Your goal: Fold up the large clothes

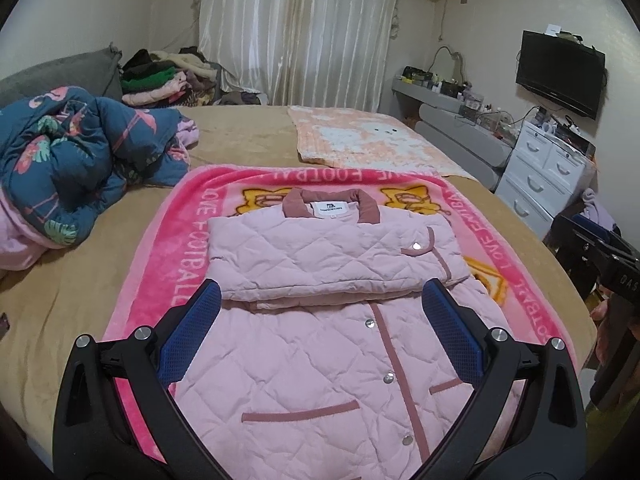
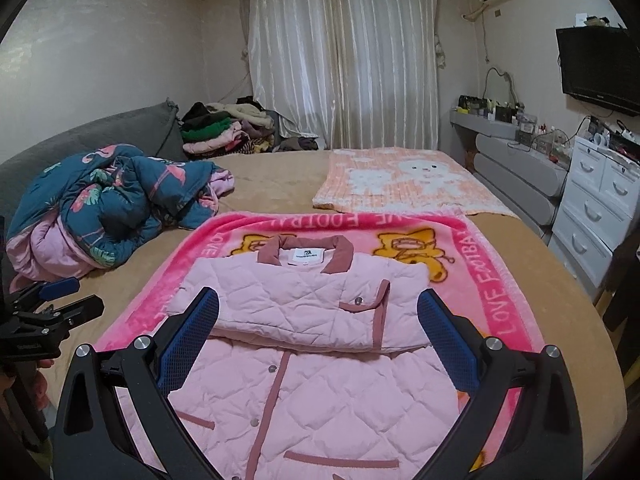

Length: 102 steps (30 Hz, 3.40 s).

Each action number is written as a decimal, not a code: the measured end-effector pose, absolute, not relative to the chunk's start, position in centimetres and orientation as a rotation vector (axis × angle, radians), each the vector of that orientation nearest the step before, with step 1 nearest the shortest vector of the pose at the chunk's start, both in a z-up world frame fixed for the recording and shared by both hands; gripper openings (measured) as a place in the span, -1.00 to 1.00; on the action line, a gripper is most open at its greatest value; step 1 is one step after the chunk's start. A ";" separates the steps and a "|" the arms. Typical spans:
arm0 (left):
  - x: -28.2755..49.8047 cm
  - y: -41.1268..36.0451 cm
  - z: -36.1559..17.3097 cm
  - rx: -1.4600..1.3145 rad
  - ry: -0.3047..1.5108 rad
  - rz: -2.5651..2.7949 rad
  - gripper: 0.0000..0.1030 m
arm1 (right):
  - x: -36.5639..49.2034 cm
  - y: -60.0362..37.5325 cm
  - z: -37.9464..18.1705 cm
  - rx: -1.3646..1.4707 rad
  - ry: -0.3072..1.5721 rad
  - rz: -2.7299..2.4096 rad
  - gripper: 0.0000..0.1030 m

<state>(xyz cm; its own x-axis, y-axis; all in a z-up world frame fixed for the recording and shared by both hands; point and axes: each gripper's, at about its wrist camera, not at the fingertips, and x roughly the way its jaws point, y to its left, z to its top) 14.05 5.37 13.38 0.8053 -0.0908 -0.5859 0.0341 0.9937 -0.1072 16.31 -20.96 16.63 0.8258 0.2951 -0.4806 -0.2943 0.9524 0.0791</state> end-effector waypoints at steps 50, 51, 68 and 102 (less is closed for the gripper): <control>5.9 3.8 1.5 -0.020 0.759 -0.012 0.83 | 7.3 -27.8 3.6 -0.007 0.670 0.284 0.92; 5.9 3.8 1.2 -0.022 0.764 -0.012 0.83 | 7.2 -27.9 3.3 -0.008 0.675 0.285 0.92; 5.0 7.6 -3.1 -0.036 0.857 0.073 0.83 | 7.1 -29.2 -0.1 -0.017 0.763 0.281 0.92; 1.9 13.0 -9.6 -0.232 1.033 0.077 0.82 | 5.3 -36.4 -6.5 0.069 1.096 0.294 0.92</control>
<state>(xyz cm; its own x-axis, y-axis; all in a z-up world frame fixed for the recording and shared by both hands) 1.88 12.96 -9.63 0.5118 -0.0458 -0.8579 -0.1724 0.9728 -0.1548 5.35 -36.43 -6.49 0.4230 0.2685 -0.8654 -0.2004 0.9592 0.1996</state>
